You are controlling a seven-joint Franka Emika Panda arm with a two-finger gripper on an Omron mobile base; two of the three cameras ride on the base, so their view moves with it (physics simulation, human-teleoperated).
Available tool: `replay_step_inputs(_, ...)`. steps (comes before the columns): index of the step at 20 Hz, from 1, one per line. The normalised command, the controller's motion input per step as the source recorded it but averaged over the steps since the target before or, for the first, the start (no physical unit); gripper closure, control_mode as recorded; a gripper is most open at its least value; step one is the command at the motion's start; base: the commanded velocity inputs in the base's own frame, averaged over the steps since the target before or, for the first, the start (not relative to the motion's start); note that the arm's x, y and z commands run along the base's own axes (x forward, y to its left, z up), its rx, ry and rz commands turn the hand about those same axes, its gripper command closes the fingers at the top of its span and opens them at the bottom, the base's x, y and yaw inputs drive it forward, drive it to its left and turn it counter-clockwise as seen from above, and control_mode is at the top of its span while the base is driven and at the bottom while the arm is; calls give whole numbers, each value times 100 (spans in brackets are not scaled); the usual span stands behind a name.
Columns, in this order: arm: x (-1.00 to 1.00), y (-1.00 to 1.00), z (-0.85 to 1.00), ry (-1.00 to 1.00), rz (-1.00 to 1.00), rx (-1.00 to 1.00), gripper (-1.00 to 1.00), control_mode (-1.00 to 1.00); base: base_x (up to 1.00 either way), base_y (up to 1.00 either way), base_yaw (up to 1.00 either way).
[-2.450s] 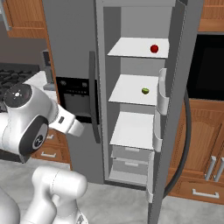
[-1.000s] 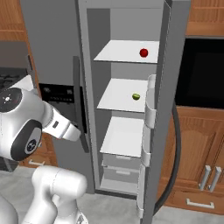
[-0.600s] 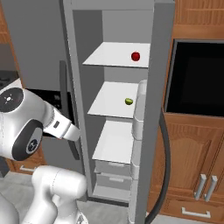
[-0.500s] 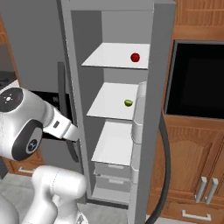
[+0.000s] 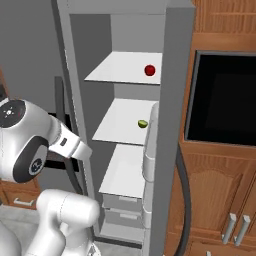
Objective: Retrieve the apple and kiwi from the fridge and place them into the bowl on the dining table.
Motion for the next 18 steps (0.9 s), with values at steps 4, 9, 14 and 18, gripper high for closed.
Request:
replay_step_inputs(4, 0, 0, 0, 0, 0, 0, -100, 100, 28, -32, 0)
replay_step_inputs(9, 0, 0, 0, 0, 0, 0, -100, 100, 40, -22, 0)
replay_step_inputs(14, 0, 0, 0, 0, 0, 0, -100, 100, 68, -1, 0)
replay_step_inputs(18, 0, 0, 0, 0, 0, 0, -100, 100, 58, -12, 0)
